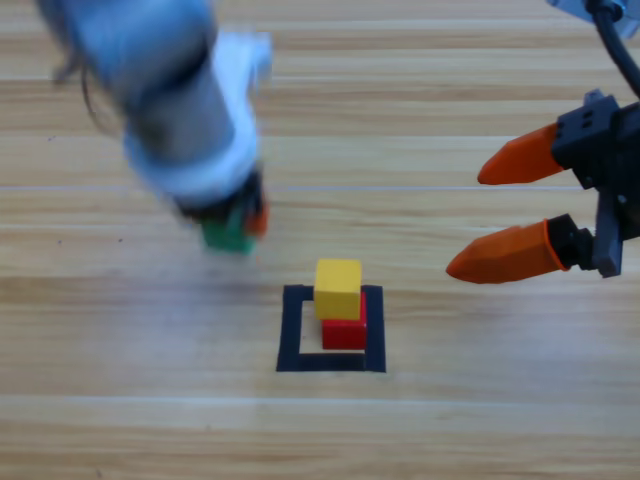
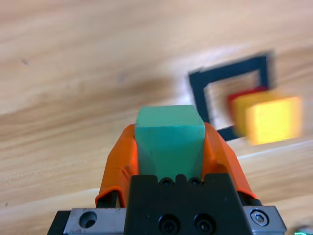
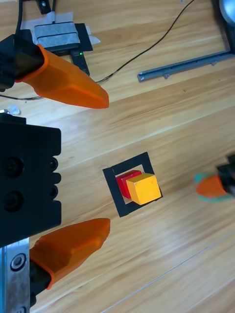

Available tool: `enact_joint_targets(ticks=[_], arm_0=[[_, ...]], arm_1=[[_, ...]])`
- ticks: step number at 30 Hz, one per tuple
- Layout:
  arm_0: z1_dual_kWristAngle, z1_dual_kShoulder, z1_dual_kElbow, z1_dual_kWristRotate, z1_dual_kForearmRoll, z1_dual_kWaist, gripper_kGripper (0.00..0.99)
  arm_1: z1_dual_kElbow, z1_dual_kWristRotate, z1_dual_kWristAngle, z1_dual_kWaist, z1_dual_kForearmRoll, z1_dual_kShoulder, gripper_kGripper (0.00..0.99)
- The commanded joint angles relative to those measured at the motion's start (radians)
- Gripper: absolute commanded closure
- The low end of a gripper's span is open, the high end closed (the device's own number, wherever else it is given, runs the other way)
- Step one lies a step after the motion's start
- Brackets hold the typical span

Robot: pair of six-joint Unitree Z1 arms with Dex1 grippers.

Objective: Stack the blocks in the rectangular block: red at the bottom, yellow in the middle, green on top

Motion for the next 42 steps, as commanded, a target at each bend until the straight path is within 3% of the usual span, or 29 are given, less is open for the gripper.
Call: enact_joint_targets(ticks=[1,6,9,16,26,42], arm_0=[[0.03,0.072,-0.285,-0.104,0.243,0.012,0.93],[0.025,0.106,-0.357,-0.184,0.298,-0.037,0.952],[-0.026,0.138,-0.382,-0.19,0.309,-0.063,0.952],[-0.059,0.256,-0.538,-0.211,0.436,-0.135,0.953],[-0.043,0.33,-0.609,-0.286,0.465,-0.19,0.955],[-0.01,0.388,-0.624,-0.291,0.459,-0.19,0.955]], arm_1=[[0.034,0.006,-0.021,-0.025,-0.002,-0.029,0.0],[0.028,0.004,-0.033,-0.025,0.009,-0.028,0.0],[0.02,0.003,-0.033,-0.025,0.022,-0.028,0.0],[0.015,0.0,-0.033,-0.025,0.036,-0.029,0.0],[0.017,-0.002,-0.033,-0.025,0.044,-0.037,0.0],[0.02,-0.003,-0.033,-0.025,0.044,-0.039,0.0]])
